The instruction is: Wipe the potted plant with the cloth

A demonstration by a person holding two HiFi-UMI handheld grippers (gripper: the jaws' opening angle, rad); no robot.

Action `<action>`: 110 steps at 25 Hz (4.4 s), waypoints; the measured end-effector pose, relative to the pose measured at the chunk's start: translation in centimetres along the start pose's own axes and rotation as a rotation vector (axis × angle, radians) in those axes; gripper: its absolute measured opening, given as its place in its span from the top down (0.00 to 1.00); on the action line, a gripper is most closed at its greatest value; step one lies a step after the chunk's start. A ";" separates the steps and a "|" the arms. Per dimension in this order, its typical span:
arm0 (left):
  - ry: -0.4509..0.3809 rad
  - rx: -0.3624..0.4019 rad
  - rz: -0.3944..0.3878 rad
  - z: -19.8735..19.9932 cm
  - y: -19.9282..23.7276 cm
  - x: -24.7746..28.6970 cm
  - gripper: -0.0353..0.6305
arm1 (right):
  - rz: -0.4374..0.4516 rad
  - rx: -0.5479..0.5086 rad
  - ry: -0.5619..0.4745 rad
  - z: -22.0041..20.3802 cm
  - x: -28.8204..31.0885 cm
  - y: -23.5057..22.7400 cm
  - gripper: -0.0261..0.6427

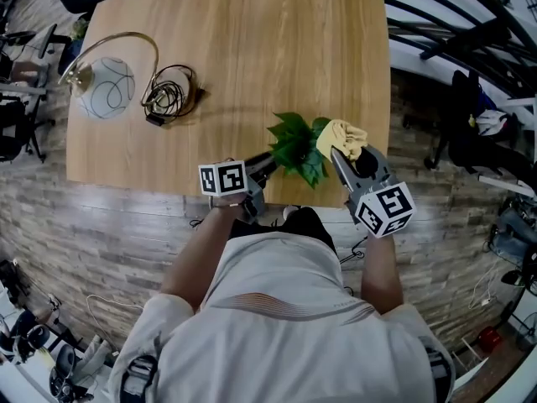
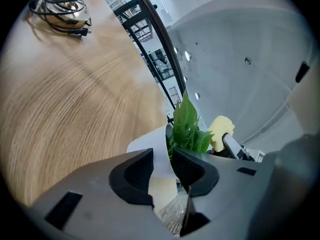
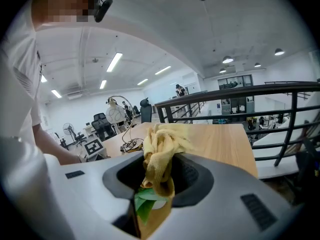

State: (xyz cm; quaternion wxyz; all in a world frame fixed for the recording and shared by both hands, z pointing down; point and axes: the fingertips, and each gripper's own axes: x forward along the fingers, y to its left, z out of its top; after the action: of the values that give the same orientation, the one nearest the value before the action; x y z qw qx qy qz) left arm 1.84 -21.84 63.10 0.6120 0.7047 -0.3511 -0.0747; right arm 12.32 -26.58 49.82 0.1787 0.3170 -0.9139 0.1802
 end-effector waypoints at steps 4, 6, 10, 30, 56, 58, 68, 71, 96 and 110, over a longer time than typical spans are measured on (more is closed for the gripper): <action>-0.015 -0.052 0.001 0.1 0.3 0.2 0.80 | 0.106 -0.040 0.023 0.9 1.8 2.5 0.69; -0.027 -0.068 0.003 0.2 0.4 0.2 0.80 | 0.228 -0.089 0.075 0.7 3.3 5.3 0.68; -0.055 -0.085 0.015 0.5 0.4 0.2 0.81 | 0.397 -0.231 0.259 -2.3 6.5 9.1 0.68; -0.093 -0.094 0.060 0.7 0.8 0.0 0.82 | 0.082 0.059 0.198 -1.4 5.5 1.0 0.68; -0.096 -0.099 0.103 0.8 0.9 -0.1 0.84 | -0.002 0.470 0.407 -11.7 -2.1 -2.5 0.68; -0.096 -0.099 0.105 0.8 0.8 -0.1 0.84 | -0.065 0.407 0.412 -11.6 -3.1 -3.4 0.68; -0.105 -0.096 0.108 0.8 0.7 -0.2 0.84 | 0.244 0.356 0.182 -5.1 -1.7 6.8 0.68; -0.107 -0.100 0.106 0.9 0.7 -0.1 0.84 | 0.221 0.244 0.283 -9.1 0.8 8.1 0.68; -0.283 0.595 0.286 8.6 -4.2 -5.5 0.77 | -0.309 0.160 0.194 -7.0 -7.0 -6.0 0.68; -0.698 1.232 0.181 18.1 -28.9 -12.4 0.90 | -0.434 -0.168 -0.319 17.1 -7.9 -4.1 0.68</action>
State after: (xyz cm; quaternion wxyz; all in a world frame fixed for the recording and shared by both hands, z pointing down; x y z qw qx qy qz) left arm -5.42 -29.12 28.24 -0.0415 0.8255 -0.5619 -0.0328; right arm 17.15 -33.09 32.31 0.0926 0.5138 -0.8528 0.0091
